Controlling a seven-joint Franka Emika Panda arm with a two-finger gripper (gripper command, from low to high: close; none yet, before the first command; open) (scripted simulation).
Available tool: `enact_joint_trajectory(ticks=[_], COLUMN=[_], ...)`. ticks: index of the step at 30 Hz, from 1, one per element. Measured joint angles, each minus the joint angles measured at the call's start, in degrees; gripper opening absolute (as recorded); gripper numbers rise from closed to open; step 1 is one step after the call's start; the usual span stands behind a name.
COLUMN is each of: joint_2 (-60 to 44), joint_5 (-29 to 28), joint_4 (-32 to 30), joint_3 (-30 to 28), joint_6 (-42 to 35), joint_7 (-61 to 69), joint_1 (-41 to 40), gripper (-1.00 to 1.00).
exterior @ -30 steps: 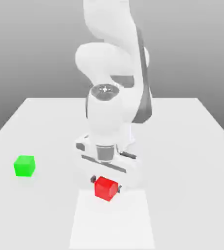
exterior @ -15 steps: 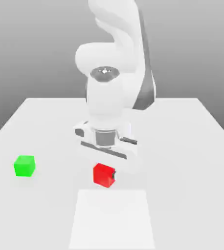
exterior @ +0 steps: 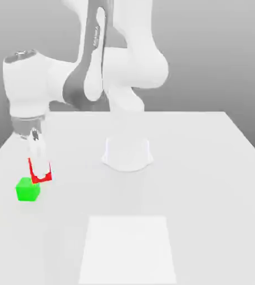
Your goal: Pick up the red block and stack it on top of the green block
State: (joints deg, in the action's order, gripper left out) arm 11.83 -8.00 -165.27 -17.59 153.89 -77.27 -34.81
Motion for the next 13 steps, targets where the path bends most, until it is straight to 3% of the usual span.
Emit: enact_joint_trajectory(ticks=[4, 10, 11, 13], joint_2=[-3.2, -14.0, -15.0, -15.0], joint_5=[1.4, 11.8, 13.0, 13.0], joint_4=[0.9, 1.2, 1.2, 1.2], joint_3=[-2.9, -1.5, -1.1, -1.1], joint_6=[2.4, 12.2, 13.2, 13.2], joint_7=[1.0, 8.3, 9.1, 9.1], joint_1=[-2.1, -1.0, -1.2, -1.2], gripper=[-1.00, -1.00, 1.00, 1.00])
